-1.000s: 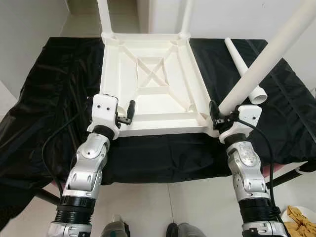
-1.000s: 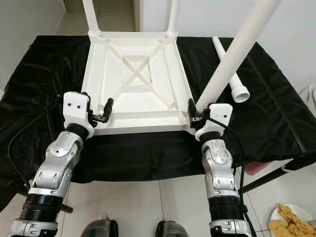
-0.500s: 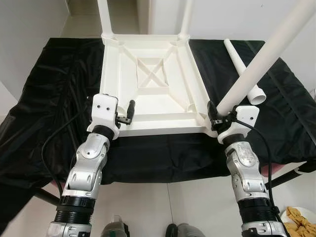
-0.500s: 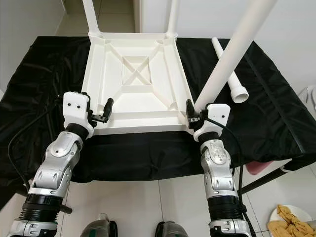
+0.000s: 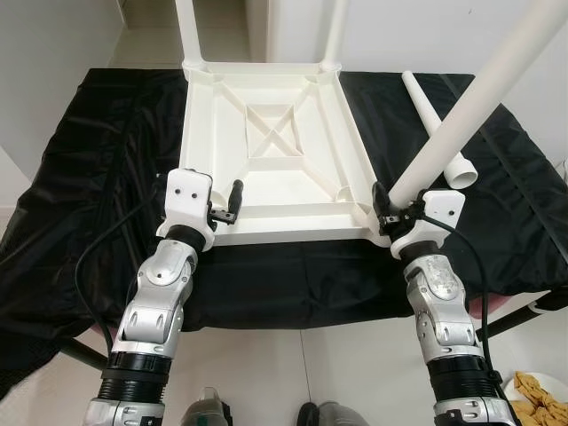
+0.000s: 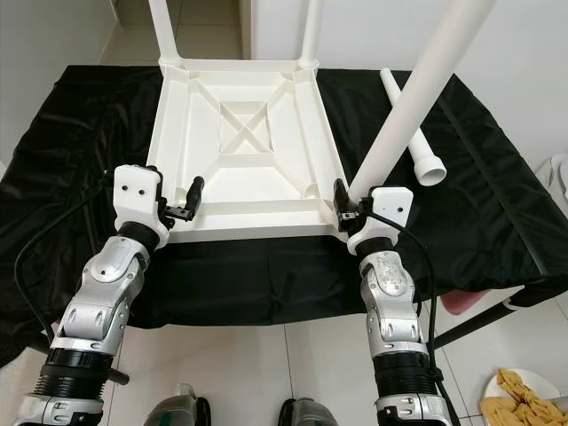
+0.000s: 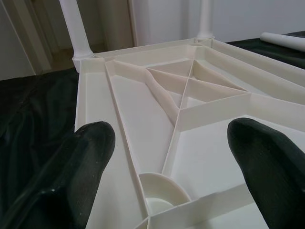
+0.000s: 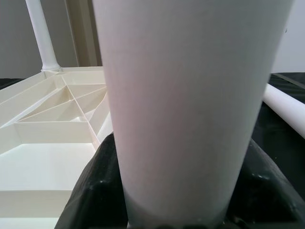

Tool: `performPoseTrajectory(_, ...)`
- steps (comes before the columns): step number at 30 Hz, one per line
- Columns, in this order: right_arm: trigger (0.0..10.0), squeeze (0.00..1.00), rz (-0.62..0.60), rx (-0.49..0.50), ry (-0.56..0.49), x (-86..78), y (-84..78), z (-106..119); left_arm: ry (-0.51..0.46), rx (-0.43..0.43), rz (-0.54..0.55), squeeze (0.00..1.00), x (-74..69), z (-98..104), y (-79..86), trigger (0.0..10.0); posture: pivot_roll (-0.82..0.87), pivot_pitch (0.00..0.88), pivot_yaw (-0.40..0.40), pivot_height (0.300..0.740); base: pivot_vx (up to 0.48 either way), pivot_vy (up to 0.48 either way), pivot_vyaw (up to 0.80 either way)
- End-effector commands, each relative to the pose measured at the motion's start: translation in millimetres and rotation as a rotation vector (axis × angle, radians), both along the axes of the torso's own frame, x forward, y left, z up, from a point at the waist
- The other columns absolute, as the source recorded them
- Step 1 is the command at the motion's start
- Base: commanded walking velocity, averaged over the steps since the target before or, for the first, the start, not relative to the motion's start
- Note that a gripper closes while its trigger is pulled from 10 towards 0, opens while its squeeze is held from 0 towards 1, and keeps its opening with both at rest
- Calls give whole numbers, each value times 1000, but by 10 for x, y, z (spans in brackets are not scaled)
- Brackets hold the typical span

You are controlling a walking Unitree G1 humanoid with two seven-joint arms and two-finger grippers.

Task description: Building children table

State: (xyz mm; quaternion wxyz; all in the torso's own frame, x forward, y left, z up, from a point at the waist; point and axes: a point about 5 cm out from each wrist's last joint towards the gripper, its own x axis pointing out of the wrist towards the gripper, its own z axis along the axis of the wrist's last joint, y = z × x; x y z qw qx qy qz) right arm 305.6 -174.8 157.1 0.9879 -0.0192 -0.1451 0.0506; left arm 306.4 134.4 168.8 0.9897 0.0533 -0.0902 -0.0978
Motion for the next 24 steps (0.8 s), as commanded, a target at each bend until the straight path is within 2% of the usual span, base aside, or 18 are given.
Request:
performPoseTrajectory(1, 10000, 0, -4, -3, 16, -4, -10, -33, 5, 1, -8, 0, -14, -21, -11, 10000, 57, 49, -40, 740, 0, 0, 0)
performPoseTrajectory(13, 10000, 0, -4, -5, 17, -11, -14, -35, 5, 0, -3, 0, -16, -21, 9, 10000, 57, 56, -41, 740, 0, 0, 0)
performPoseTrajectory(24, 10000, 0, -10, -2, 17, 7, -21, -25, -44, 10, 62, 0, 132, 150, 227, 10000, 62, 63, -41, 740, 0, 0, 0)
